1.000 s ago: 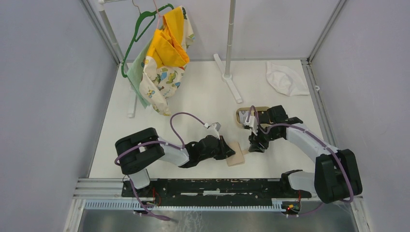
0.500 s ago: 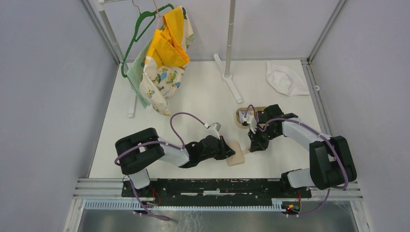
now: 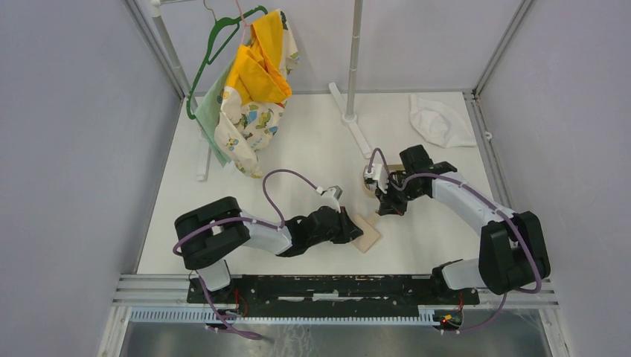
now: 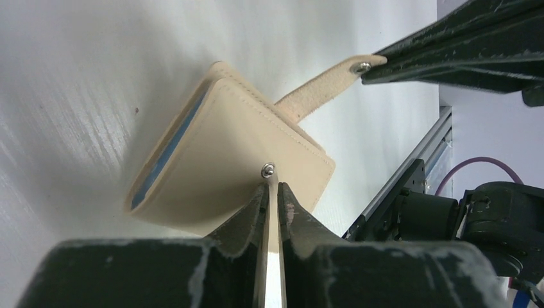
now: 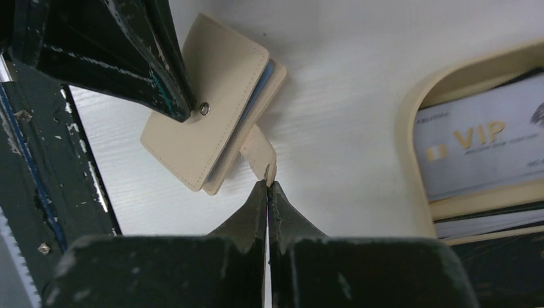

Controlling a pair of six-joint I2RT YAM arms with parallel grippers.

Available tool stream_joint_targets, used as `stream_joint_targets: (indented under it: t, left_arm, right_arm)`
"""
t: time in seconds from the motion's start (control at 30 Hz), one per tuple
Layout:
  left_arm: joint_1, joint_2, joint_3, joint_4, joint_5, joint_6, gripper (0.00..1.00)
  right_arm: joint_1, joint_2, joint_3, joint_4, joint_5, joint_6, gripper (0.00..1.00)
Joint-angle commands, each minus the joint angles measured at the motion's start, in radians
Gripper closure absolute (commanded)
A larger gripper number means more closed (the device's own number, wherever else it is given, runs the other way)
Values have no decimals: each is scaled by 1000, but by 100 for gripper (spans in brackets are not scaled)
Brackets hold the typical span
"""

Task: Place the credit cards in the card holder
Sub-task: Close the card holder at the center of the board.

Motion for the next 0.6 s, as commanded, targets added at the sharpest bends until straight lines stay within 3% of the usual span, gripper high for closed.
stream_joint_targets:
  t: [0.0,0.23,0.57]
  left_arm:
    - [-3,-44,38,-83,-25,83,84]
    - [22,-41,48,-115,-20,87,85]
    - [44,-20,46,-101,5,82,98]
  right_arm:
    - [56,21,95,15,41,-93,100]
    - [138,-17,26,95,46,-118,100]
    - [174,-31,-76,180,121,-153,100]
